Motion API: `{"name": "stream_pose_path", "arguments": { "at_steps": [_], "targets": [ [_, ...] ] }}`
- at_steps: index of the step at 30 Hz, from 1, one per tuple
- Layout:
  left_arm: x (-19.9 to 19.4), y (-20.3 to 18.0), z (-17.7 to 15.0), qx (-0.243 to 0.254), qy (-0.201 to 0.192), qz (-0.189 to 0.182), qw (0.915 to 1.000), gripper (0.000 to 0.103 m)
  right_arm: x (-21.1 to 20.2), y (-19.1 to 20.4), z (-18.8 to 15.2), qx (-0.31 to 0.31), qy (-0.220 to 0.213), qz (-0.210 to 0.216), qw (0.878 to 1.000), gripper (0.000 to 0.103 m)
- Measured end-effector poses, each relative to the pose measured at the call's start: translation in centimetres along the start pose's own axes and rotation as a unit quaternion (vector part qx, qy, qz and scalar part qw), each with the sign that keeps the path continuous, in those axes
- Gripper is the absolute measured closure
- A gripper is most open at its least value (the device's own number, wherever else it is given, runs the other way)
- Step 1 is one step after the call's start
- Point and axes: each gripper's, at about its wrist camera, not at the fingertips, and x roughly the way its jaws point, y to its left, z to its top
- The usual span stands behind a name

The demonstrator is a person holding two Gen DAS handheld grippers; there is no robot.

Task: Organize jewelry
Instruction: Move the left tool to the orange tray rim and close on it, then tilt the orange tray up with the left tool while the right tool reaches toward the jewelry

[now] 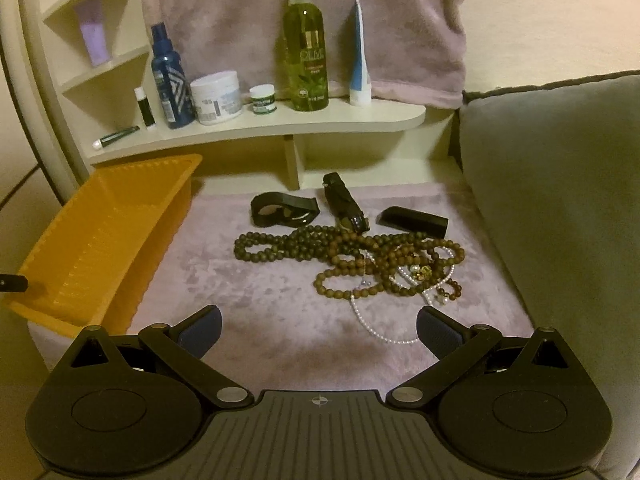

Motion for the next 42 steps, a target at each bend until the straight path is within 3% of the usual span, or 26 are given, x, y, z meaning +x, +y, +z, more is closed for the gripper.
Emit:
{"name": "stream_pose_path", "arguments": {
  "at_steps": [6,21,33,42],
  "targets": [
    [1.4,1.0,0.4,0.009,0.024,-0.031,0.9992,0.062,1.3,0.4,0.4,-0.006,0.011,-0.010,1.000,0.000],
    [2.7,1.2,1.0,0.003,0.056,-0.031,0.9979,0.090,2.2,-0.1,1.0,0.002,0.005,-0.018,1.000,0.000],
    [0.0,-2.0,1.1,0.027,0.052,0.033,0.9977,0.091,0.5,-2.5,0.4,0.031,-0.023,-0.016,0.999,0.000],
    [-1.3,-6.4,0.7,0.056,0.015,0.101,0.9932,0.091,0.1,-5.5,-0.9,0.055,-0.038,-0.015,0.998,0.000]
  ]
}}
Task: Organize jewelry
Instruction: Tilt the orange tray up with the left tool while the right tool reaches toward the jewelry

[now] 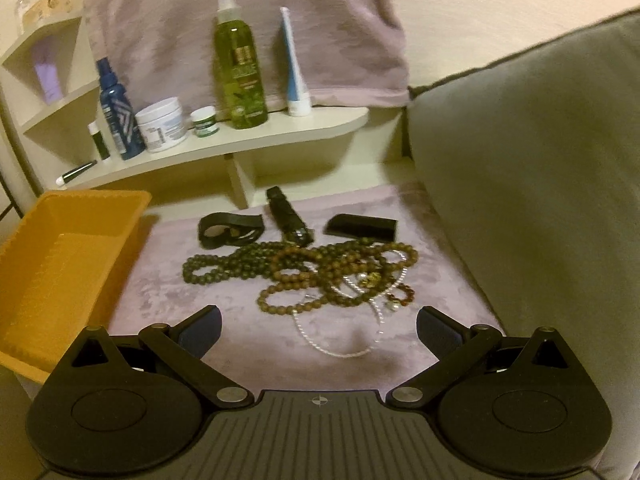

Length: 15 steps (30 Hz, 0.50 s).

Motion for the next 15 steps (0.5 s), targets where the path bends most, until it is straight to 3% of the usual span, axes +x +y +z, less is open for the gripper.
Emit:
{"name": "stream_pose_path", "arguments": {
  "at_steps": [9,15],
  "targets": [
    [-2.2,-3.7,0.4,0.027,-0.029,0.033,0.9987,0.091,1.1,-2.3,-1.1,0.000,-0.016,0.016,1.000,0.000],
    [-3.3,-5.4,0.5,0.021,-0.046,0.038,0.9980,0.091,2.4,-2.6,-1.8,-0.037,-0.031,0.031,0.998,0.004]
  ]
}}
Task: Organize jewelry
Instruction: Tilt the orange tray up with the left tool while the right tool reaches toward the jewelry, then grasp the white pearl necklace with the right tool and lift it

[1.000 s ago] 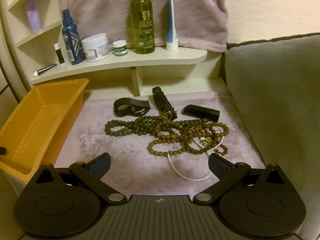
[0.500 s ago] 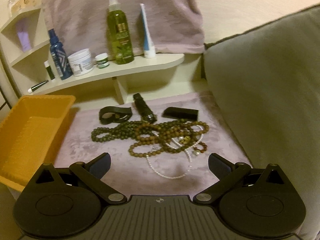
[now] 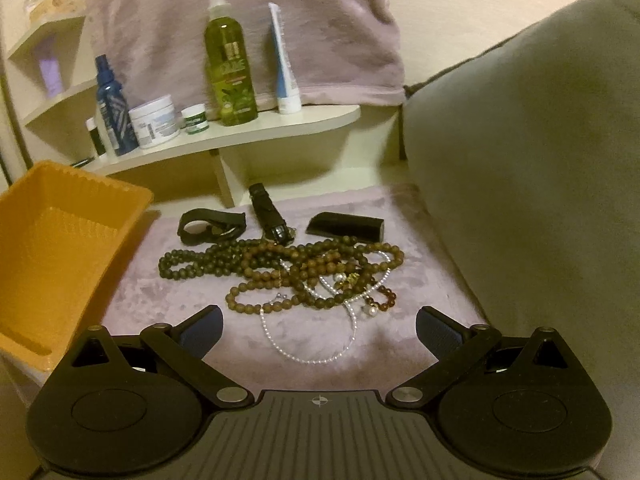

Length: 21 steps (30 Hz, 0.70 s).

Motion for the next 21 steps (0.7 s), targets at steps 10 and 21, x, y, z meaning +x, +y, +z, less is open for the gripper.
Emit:
{"name": "stream_pose_path", "arguments": {
  "at_steps": [10,21],
  "targets": [
    [-0.8,-1.1,0.3,0.006,-0.012,0.006,0.9999,0.091,3.8,1.9,-1.0,-0.094,0.039,0.041,0.994,0.072],
    [-0.7,-1.3,0.4,0.006,-0.019,0.001,0.9998,0.091,5.1,2.6,-1.0,-0.133,0.048,0.056,0.988,0.094]
  ]
}}
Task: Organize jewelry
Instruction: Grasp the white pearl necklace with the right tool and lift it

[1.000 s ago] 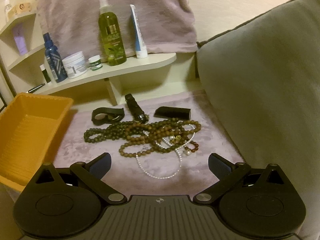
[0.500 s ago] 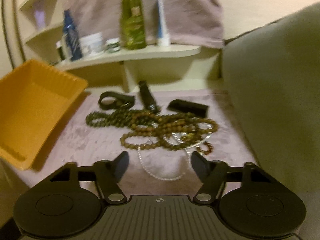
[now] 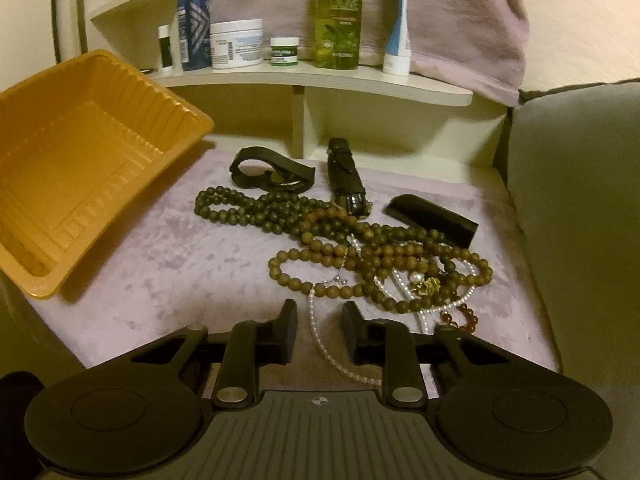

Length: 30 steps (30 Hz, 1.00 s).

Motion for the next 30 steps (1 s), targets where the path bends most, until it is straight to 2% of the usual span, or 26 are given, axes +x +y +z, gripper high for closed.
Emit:
{"name": "stream_pose_path", "arguments": {
  "at_steps": [1,13,21,30],
  "targets": [
    [0.0,0.0,0.0,0.000,0.000,0.000,1.0000,0.091,-0.1,0.1,0.1,0.001,0.001,0.000,1.000,0.101],
    [0.2,0.5,-0.4,-0.007,0.000,-0.007,0.9999,0.091,-4.3,0.9,1.9,0.018,-0.061,0.015,0.998,0.101],
    [0.2,0.6,-0.4,-0.007,-0.002,-0.011,0.9999,0.091,-7.9,0.6,5.8,0.035,-0.117,0.037,0.992,0.101],
    [0.3,0.8,-0.6,-0.011,-0.005,-0.018,0.9998,0.091,-10.2,0.9,9.1,0.032,-0.152,0.062,0.986,0.101]
  ]
}}
